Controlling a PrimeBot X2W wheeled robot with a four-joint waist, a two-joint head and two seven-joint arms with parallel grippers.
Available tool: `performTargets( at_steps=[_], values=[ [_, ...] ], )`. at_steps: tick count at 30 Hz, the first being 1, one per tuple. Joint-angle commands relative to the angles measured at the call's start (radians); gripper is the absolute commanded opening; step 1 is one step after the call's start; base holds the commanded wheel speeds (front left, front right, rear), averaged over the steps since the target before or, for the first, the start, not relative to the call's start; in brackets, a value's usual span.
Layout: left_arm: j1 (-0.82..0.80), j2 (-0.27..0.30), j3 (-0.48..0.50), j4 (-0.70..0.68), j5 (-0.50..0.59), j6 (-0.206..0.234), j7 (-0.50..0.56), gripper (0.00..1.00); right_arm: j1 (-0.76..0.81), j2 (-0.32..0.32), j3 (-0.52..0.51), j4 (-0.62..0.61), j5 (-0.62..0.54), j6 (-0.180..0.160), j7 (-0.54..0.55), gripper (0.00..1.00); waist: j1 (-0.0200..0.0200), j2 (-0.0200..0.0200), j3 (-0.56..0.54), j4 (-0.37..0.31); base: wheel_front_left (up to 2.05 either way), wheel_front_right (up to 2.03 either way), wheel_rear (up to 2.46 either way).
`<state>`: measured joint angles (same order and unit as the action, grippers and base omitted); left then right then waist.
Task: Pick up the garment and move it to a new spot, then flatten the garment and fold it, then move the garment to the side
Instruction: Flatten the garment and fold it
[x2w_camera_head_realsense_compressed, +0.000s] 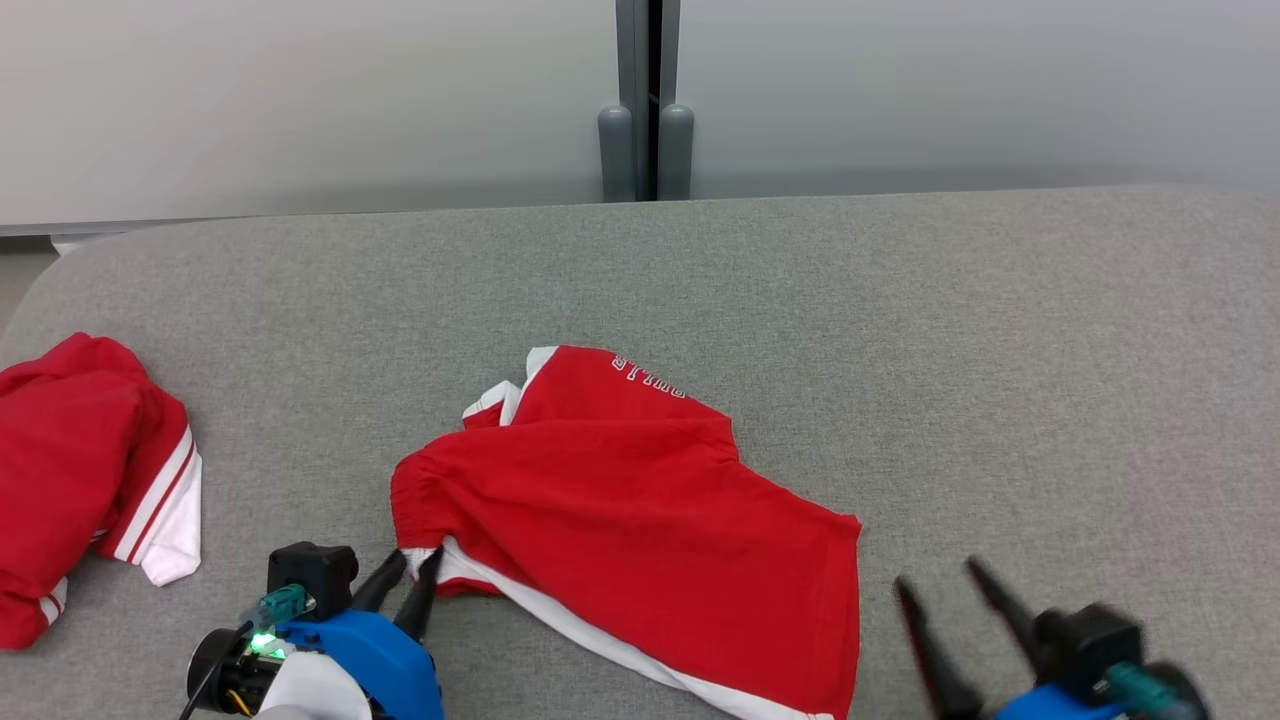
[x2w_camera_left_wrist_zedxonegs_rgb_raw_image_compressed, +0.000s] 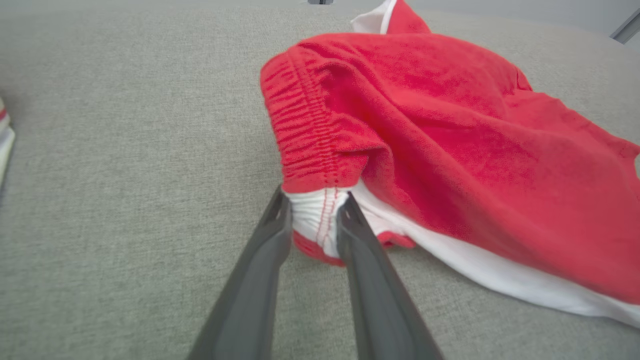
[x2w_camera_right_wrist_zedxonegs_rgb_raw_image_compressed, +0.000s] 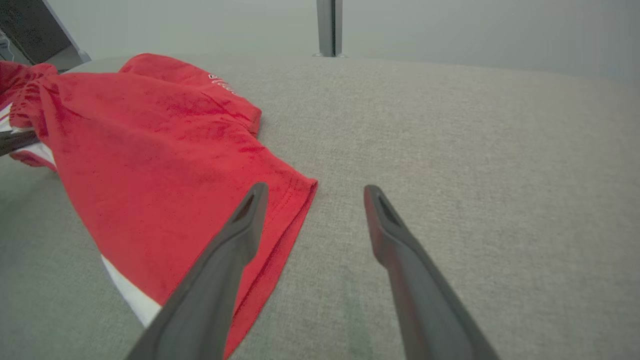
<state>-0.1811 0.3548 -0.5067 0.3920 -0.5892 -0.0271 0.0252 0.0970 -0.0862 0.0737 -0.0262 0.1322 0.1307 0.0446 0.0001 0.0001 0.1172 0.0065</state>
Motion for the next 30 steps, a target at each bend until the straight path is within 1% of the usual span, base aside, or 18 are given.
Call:
performTargets(
  at_steps=[1,4,6,10,12,13,14,15,16,17,19,22,26,30],
  values=[
    [-0.019,-0.004,-0.004,0.014,0.004,-0.005,-0.014,0.0,0.047,-0.017,0.063,0.024,0.002,0.0,0.019,1.0,-0.0001,-0.0001,0.0,0.004,0.0,0.0,0.0],
    [-0.03,-0.011,-0.009,0.024,0.009,-0.007,-0.026,0.0,0.085,-0.045,0.163,0.068,0.015,0.0,0.042,1.0,-0.0001,-0.0001,0.006,0.008,0.0,0.0,0.0],
    [-0.037,-0.014,-0.009,0.026,0.009,-0.006,-0.033,0.0,0.092,-0.055,0.209,0.094,0.021,0.0,0.051,1.0,-0.0001,-0.0001,0.014,0.012,0.0,0.0,0.0],
    [-0.049,-0.02,-0.007,0.029,0.01,-0.001,-0.048,0.0,0.072,-0.058,0.236,0.138,0.025,0.0,0.052,1.0,-0.0001,-0.0001,0.028,0.018,0.0,0.0,0.0],
    [-0.056,-0.024,-0.006,0.029,0.013,0.005,-0.06,0.0,0.043,-0.059,0.255,0.181,0.017,0.0,0.063,1.0,-0.0001,-0.0001,0.039,0.024,0.0,0.0,0.0],
    [-0.057,-0.025,-0.006,0.027,0.013,0.007,-0.062,0.0,0.04,-0.061,0.261,0.194,0.016,0.0,0.068,0.71,-0.0001,-0.0001,0.042,0.026,0.0,0.0,0.0],
    [-0.057,-0.025,-0.006,0.027,0.013,0.007,-0.062,0.0,0.04,-0.061,0.261,0.194,0.016,0.0,0.068,0.71,-0.0001,-0.0001,0.042,0.026,0.0,0.0,0.0],
    [-0.058,-0.027,-0.004,0.027,0.01,0.008,-0.066,0.0,0.033,-0.061,0.267,0.203,0.018,0.0,0.069,0.34,-0.0001,-0.0001,0.043,0.028,0.0,0.0,0.0],
    [-0.059,-0.028,-0.001,0.025,0.007,0.01,-0.071,0.0,0.025,-0.064,0.272,0.212,0.019,0.0,0.07,0.18,-0.0001,-0.0001,0.045,0.03,0.0,0.0,0.0],
    [-0.059,-0.028,0.001,0.025,0.005,0.01,-0.074,0.0,0.02,-0.064,0.275,0.22,0.024,0.0,0.075,0.0,-0.0001,-0.0001,0.046,0.031,0.0,0.0,0.0],
    [-0.056,-0.029,0.007,0.021,0.002,0.018,-0.086,0.0,0.006,-0.065,0.28,0.219,0.036,0.0,0.064,0.0,-0.0001,-0.0001,0.046,0.033,0.0,0.0,0.0],
    [-0.048,-0.029,0.017,0.0,-0.005,0.027,-0.102,0.0,-0.011,-0.073,0.261,0.186,0.063,0.0,0.03,0.0,-0.0001,-0.0001,0.039,0.032,0.0,0.0,0.0],
    [-0.04,-0.019,0.029,-0.075,-0.002,0.046,-0.113,0.0,-0.044,-0.092,0.197,0.103,0.08,0.0,-0.02,0.0,-0.0001,-0.0001,0.015,0.022,0.0,0.0,0.0],
    [-0.06,0.004,0.035,-0.19,0.012,0.065,-0.097,0.0,-0.101,-0.121,0.113,0.005,0.07,0.0,-0.039,0.0,-0.0001,-0.0001,-0.016,0.009,0.0,0.0,0.0]
  ],
)
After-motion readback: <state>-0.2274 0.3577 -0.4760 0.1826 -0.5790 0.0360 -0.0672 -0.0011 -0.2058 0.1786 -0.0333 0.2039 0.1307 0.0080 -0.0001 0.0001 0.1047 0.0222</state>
